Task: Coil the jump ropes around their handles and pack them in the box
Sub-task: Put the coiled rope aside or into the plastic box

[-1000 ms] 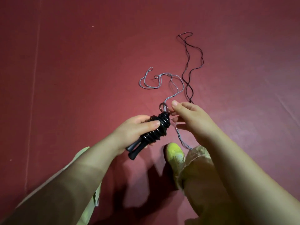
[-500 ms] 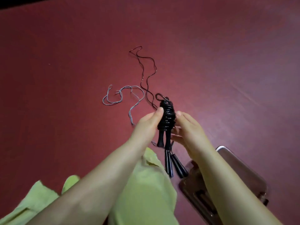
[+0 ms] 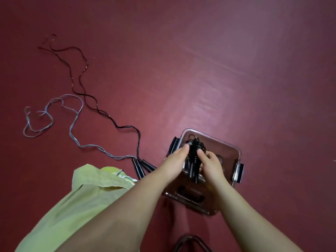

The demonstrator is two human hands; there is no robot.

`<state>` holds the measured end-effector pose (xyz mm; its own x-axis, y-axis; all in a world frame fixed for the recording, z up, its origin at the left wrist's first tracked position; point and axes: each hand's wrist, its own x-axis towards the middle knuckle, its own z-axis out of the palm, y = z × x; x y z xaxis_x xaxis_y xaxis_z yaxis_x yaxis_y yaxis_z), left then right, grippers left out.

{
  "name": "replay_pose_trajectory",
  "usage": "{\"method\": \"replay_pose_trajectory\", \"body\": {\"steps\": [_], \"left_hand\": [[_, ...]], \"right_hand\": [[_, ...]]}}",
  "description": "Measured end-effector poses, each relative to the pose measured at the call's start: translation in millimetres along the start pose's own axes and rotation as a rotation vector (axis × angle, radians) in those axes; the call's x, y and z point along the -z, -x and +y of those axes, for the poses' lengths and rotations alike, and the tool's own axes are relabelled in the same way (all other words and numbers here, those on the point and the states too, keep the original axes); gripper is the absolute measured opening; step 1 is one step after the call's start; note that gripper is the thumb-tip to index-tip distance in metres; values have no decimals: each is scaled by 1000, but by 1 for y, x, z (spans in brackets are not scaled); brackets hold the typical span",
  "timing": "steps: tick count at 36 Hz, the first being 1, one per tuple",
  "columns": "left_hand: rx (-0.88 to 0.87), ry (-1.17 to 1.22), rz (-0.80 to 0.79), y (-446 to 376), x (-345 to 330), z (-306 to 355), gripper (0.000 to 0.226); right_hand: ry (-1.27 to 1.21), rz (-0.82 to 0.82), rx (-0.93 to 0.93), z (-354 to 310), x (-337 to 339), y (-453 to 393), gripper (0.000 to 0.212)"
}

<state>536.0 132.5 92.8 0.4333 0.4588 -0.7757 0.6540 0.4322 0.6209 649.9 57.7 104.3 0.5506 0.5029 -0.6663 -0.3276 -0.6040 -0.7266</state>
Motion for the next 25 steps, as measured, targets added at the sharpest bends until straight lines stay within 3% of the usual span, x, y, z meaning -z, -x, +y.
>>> {"method": "replay_pose_trajectory", "body": {"steps": [2,6,11,15,20,21,24,25], "left_hand": [[31,-63,-32,16,-1,14,98],[115,-210,-78,23,9,16,91],[116,-223,-36,7,9,6,62],[100,-249,-49,-2,5,3,62],[78,-240,-12,-7,5,15,60],[56,-218,14,-7,8,20,58],[-11,-238,84,-5,25,32,54],[-31,-259,107,-4,34,34,54]], "right_hand": [[25,88,-36,18,14,-26,26],[131,197,-75,39,33,-68,23],[261,180,-89,58,38,-106,30],[280,113,-75,54,33,-114,41],[158,0,-38,52,22,-98,80],[126,-26,-28,49,19,-93,75],[88,-128,2,39,3,-75,26],[78,-163,16,37,-5,-72,20]]}}
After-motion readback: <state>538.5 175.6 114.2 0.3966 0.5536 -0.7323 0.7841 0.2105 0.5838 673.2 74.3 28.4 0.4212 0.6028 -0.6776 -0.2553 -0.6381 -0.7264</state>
